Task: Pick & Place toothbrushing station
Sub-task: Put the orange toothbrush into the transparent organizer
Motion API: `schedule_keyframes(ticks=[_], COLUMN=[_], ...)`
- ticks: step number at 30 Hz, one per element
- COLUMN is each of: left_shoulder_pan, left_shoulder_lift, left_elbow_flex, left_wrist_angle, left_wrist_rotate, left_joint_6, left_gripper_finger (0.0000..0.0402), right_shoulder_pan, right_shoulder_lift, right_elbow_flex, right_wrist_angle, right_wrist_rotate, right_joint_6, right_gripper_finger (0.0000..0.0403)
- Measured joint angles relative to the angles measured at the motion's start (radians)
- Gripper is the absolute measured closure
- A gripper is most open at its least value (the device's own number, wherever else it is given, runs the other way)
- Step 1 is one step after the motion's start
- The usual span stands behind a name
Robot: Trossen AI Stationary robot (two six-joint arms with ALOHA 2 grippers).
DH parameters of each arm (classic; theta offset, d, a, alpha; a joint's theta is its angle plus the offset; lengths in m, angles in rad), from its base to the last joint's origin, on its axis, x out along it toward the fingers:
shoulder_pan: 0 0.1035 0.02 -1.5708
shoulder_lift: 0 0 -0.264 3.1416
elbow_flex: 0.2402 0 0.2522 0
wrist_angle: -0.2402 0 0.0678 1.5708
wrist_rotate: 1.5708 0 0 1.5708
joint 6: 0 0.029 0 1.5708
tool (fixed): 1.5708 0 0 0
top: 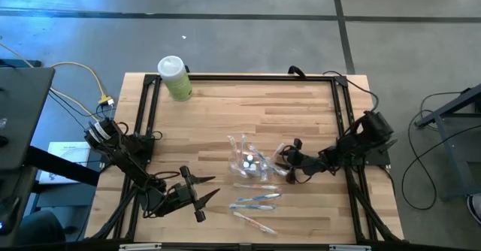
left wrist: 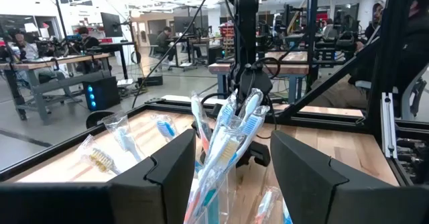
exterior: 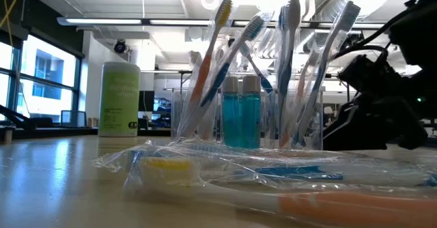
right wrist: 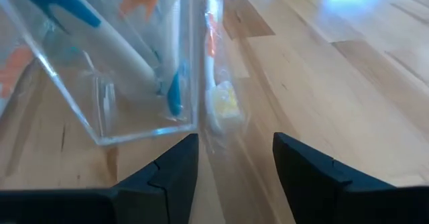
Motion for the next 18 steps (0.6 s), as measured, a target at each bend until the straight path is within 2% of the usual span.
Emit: schedule_keyframes(ticks=[6, 10, 14, 18], left_shoulder_pan=[0.000, 0.000, 0.000, 0.000], left_shoulder_lift=[0.000, 0.000, 0.000, 0.000], left_elbow_flex=[0.000, 0.000, 0.000, 0.000], left_wrist_angle=[0.000, 0.000, -0.025, -0.041], left_wrist_rotate=[0.000, 0.000, 0.000, 0.000], left_joint_6=[0.000, 0.000, -0.004, -0.008], left_gripper_finger=[0.0215, 0.0215, 0.0215, 0.0215], right_shoulder_pan=[-0.023, -0.043, -0.052, -0.052], right_shoulder_lift=[0.007, 0.007, 0.007, 0.007], right_elbow_flex=[0.022, 0.022, 0.023, 0.023], right_wrist_angle=[0.000, -0.009, -0.028, -0.032], right_wrist_rotate=[-0.029, -0.029, -0.034, -0.045], right_joint_6=[-0.020, -0.019, -0.009, -0.012], right_gripper_finger=[0.0219, 0.0234, 0.0280, 0.0351])
